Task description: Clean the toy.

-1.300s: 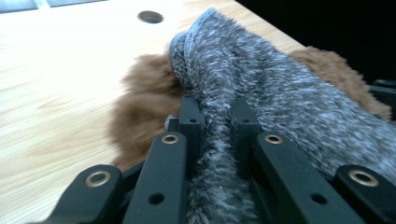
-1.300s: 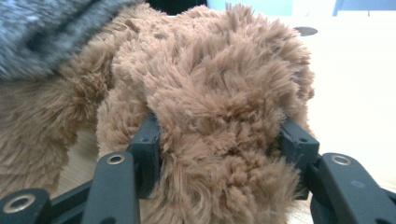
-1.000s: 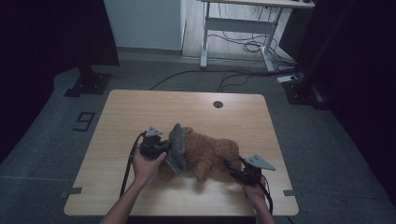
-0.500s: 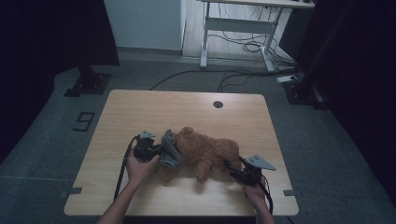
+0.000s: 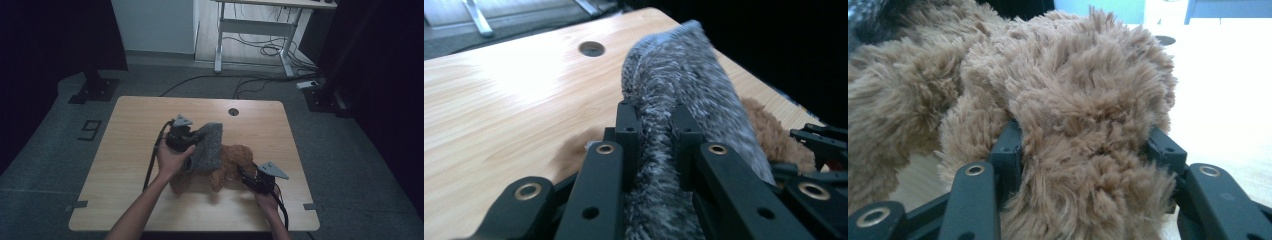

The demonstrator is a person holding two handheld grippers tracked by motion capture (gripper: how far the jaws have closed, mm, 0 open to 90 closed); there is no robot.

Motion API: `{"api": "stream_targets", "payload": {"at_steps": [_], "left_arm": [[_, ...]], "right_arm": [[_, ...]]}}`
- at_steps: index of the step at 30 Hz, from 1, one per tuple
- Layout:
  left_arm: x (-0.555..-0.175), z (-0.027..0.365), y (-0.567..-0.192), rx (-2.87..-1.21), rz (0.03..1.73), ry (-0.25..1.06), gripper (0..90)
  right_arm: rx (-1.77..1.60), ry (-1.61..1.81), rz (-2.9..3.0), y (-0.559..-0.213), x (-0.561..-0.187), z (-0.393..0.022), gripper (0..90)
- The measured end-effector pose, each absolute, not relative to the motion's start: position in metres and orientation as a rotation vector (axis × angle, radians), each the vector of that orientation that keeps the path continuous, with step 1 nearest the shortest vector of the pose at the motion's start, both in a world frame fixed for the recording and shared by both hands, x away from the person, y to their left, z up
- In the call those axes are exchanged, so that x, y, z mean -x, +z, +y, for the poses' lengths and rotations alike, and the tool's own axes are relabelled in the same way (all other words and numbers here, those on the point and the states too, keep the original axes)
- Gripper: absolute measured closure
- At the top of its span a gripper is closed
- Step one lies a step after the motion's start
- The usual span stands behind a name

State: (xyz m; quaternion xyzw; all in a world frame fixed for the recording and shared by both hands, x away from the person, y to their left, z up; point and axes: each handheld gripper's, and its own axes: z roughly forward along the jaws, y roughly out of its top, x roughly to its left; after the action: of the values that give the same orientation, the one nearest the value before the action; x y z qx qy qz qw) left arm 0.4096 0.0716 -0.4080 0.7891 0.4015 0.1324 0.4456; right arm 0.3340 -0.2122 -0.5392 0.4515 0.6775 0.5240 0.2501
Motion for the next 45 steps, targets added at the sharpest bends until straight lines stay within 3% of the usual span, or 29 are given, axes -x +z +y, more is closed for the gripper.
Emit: {"api": "stream_targets", "payload": {"at_steps": [5,9,21,28,35,45], "left_arm": [[-0.434,0.050,-0.434,-2.041,1.063,0.295,78.2],[-0.436,0.061,-0.450,-2.001,1.106,0.187,78.3],[-0.383,0.084,-0.468,-1.954,0.994,0.161,79.1],[-0.360,0.090,-0.472,-1.938,0.940,0.150,79.1],[-0.345,0.093,-0.477,-1.927,0.913,0.154,79.1],[-0.351,0.088,-0.479,-1.930,0.920,0.203,78.9]], "right_arm": [[-1.226,1.423,1.846,-0.538,-0.337,-0.214,46.9],[-1.221,1.427,1.855,-0.538,-0.337,-0.216,45.1],[-1.192,1.565,1.952,-0.513,-0.321,-0.233,16.4],[-1.196,1.543,2.055,-0.509,-0.333,-0.221,0.3],[-1.190,1.437,2.144,-0.521,-0.333,-0.210,1.4],[-1.211,1.373,2.075,-0.527,-0.331,-0.204,22.8]]}}
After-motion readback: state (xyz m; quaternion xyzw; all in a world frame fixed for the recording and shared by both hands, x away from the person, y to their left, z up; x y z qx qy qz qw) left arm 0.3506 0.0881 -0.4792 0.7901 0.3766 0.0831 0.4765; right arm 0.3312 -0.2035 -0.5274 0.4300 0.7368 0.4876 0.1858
